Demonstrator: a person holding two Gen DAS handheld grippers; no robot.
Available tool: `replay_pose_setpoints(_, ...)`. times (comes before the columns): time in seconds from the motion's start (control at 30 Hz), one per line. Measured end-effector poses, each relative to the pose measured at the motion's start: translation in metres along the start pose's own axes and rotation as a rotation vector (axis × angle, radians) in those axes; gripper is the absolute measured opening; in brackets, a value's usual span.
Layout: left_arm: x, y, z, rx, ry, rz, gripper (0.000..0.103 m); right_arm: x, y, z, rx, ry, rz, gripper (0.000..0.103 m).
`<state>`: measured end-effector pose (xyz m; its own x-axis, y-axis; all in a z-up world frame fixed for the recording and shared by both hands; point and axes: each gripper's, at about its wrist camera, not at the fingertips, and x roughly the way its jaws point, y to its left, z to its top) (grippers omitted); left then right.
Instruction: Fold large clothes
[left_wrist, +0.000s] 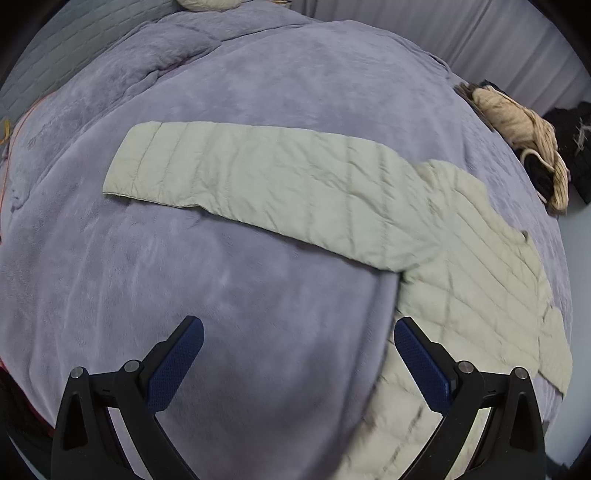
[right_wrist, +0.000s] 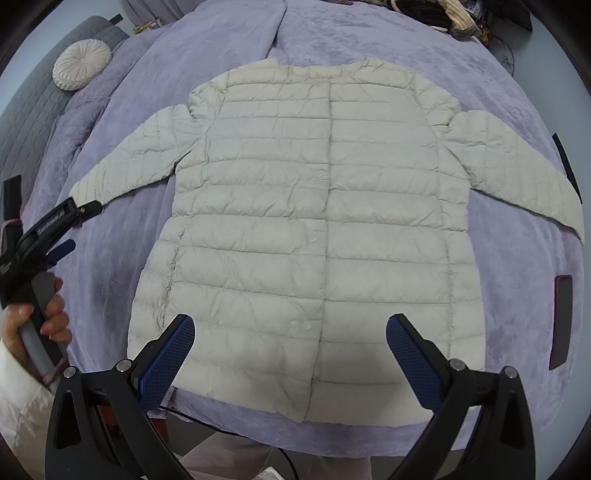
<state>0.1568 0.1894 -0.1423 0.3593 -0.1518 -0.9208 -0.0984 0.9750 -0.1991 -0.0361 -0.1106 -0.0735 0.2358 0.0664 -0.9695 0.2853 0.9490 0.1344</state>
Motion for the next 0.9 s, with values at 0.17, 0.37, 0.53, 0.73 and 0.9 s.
replay_pose_setpoints(0.17, 0.062, 0.049, 0.03, -0.173, 0.048, -0.126, 0.103, 0.027, 0.031, 0.002, -0.033, 0.032, 0.021, 0.103)
replay_pose_setpoints(0.37, 0.104, 0.072, 0.056, -0.244, 0.019, -0.214, 0.103, 0.053, 0.053, 0.004, -0.055, 0.05, 0.029, 0.103)
replay_pose_setpoints(0.53, 0.113, 0.086, 0.09, -0.278, -0.05, -0.222, 0.103, 0.068, 0.059, 0.004, -0.044, 0.065, 0.031, 0.103)
replay_pose_setpoints(0.73, 0.106, 0.108, 0.111, -0.339, -0.117, -0.144, 0.033, 0.079, 0.064, 0.005, -0.04, 0.08, 0.04, 0.103)
replay_pose_setpoints(0.9, 0.088, 0.102, 0.117, -0.243, -0.188, -0.173, 0.006, 0.082, 0.067, 0.005, -0.04, 0.07, 0.053, 0.101)
